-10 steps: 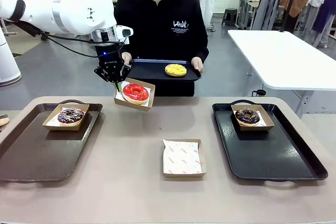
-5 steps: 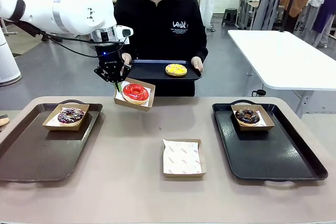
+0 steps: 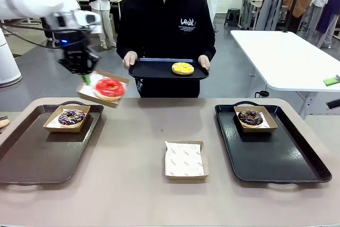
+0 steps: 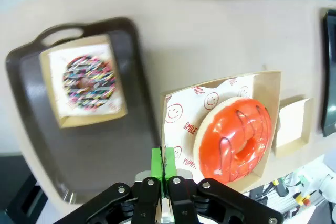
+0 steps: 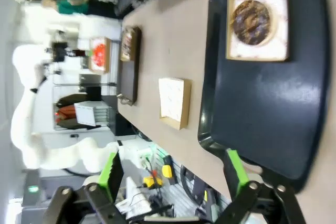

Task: Individually package the donuts and arrange them on the tray.
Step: Place the picked Paper togo box on the Handle tray while simultaneously picking up another Paper togo box from the table with the other hand.

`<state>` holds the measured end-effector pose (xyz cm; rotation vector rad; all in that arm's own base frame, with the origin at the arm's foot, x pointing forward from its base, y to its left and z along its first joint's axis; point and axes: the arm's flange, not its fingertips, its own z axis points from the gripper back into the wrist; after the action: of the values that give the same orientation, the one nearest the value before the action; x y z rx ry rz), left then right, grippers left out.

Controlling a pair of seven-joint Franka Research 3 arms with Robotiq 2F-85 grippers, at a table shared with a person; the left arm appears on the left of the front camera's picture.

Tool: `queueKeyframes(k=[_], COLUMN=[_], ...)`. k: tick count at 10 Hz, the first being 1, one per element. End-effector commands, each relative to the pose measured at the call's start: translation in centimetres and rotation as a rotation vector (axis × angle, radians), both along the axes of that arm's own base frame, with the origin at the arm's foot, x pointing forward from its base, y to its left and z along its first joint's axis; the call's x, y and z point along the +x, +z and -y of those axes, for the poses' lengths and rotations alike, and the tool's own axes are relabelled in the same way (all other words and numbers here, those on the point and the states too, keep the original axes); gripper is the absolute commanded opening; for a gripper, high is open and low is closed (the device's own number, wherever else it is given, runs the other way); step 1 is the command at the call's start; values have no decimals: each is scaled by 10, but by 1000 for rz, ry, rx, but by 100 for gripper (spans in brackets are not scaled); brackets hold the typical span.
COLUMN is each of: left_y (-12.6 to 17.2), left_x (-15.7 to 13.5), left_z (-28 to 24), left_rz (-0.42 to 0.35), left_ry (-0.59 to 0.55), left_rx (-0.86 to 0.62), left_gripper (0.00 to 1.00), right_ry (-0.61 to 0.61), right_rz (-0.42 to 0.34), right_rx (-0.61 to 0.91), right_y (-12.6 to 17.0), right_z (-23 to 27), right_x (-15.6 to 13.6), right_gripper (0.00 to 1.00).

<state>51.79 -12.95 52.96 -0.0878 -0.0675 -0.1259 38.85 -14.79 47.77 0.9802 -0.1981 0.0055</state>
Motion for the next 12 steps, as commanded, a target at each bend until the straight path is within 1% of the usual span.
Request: queueKeyframes(k=[1, 3, 6, 9, 10, 11, 12], left_y=[-1, -6, -23, -40, -45, -50, -56], left_x=[-28, -44, -60, -69, -73, -76, -78], left_z=[-41, -79, -120, -146, -150, -156, -160], left_rz=[-12, -18, -40, -57, -65, -68, -64], left_ry=[28, 53, 59, 44, 51, 58, 66], left_rx=[15, 31, 61, 109, 108, 98, 91], left_gripper=[1, 1, 1, 1, 1, 1, 1], right_ry=[18, 23, 39, 53, 52, 76, 76], right_rz=[-50, -50, -54, -71, -77, -51, -51], right_rx=[-167, -273, -363, -386, -378, -360, -360], right_y=[9, 12, -2, -17, -18, -11, -11], right_z=[-66, -122, -183, -204, -200, -204, -204], right_x=[4, 10, 15, 17, 17, 16, 16], right_gripper=[100, 100, 100, 100, 100, 100, 100])
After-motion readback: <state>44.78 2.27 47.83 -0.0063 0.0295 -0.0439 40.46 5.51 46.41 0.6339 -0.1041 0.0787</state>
